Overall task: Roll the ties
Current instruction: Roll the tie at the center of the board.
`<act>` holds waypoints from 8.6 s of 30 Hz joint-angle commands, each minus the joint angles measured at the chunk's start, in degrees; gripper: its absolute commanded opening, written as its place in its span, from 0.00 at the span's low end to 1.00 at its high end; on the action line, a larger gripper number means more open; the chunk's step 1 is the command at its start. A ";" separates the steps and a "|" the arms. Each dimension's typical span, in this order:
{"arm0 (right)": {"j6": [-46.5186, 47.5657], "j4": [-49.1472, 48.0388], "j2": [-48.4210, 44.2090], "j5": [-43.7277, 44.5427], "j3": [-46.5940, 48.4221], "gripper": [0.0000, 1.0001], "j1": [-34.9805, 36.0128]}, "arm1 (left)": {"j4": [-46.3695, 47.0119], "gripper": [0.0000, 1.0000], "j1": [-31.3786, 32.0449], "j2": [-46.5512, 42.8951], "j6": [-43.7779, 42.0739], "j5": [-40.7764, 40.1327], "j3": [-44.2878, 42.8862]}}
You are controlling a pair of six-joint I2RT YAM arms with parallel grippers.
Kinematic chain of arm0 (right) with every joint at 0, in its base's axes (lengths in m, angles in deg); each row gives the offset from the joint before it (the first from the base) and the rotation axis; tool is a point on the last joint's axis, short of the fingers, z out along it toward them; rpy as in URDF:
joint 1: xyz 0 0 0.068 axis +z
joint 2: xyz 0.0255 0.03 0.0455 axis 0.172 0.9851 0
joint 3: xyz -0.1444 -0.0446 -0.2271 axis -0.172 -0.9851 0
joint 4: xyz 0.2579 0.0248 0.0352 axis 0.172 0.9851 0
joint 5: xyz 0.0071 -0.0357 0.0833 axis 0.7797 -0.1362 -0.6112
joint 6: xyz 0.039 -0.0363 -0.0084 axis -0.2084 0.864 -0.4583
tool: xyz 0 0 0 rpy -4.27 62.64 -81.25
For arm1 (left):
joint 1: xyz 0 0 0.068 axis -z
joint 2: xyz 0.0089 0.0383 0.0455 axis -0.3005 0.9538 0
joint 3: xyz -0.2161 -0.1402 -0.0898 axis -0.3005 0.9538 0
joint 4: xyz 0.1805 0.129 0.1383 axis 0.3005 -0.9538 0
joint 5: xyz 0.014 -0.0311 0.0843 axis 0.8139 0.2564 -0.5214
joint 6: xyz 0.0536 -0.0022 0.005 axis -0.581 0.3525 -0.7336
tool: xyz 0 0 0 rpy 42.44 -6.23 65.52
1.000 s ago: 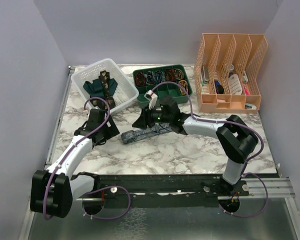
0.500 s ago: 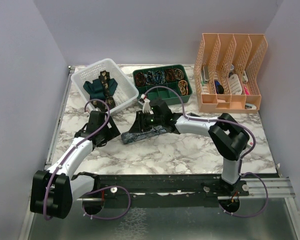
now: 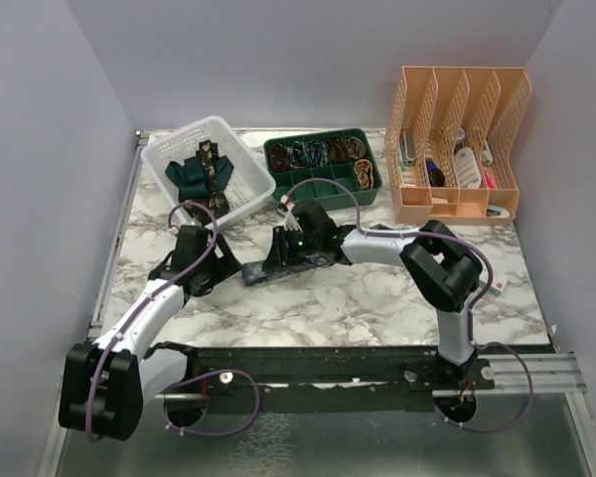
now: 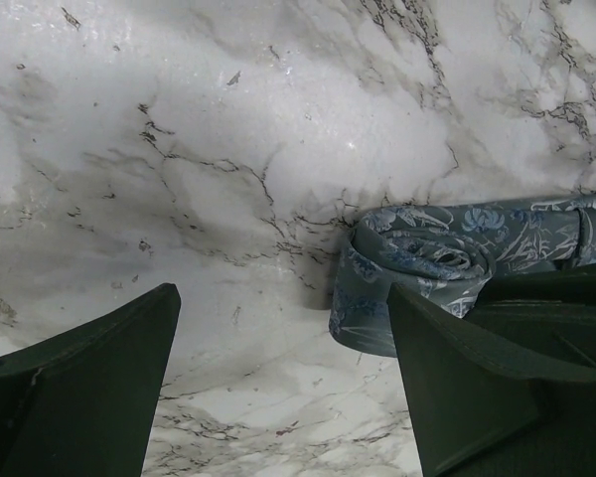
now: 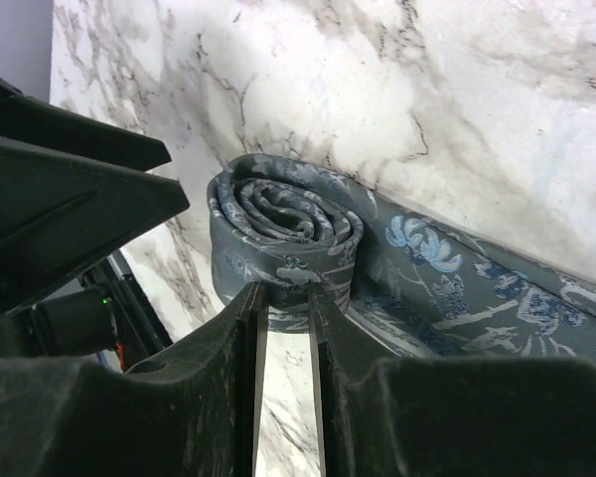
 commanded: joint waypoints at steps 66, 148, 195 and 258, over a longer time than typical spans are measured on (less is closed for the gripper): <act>2.41 6.81 7.39 -0.15 7.45 0.31 -3.44 | 42.29 0.36 -0.39 11.56 -8.44 19.53 10.03; 1.68 -5.05 -50.96 39.74 -37.10 0.92 -18.74 | -16.32 0.89 35.88 47.70 -2.47 -26.02 -58.10; 84.59 11.73 0.54 -17.20 3.84 1.00 -11.92 | -5.18 0.99 3.12 6.41 -10.44 -7.87 -14.54; 37.70 -14.41 -15.39 0.02 -12.24 1.00 -2.75 | 0.39 0.99 0.51 5.79 -5.43 -0.37 -7.85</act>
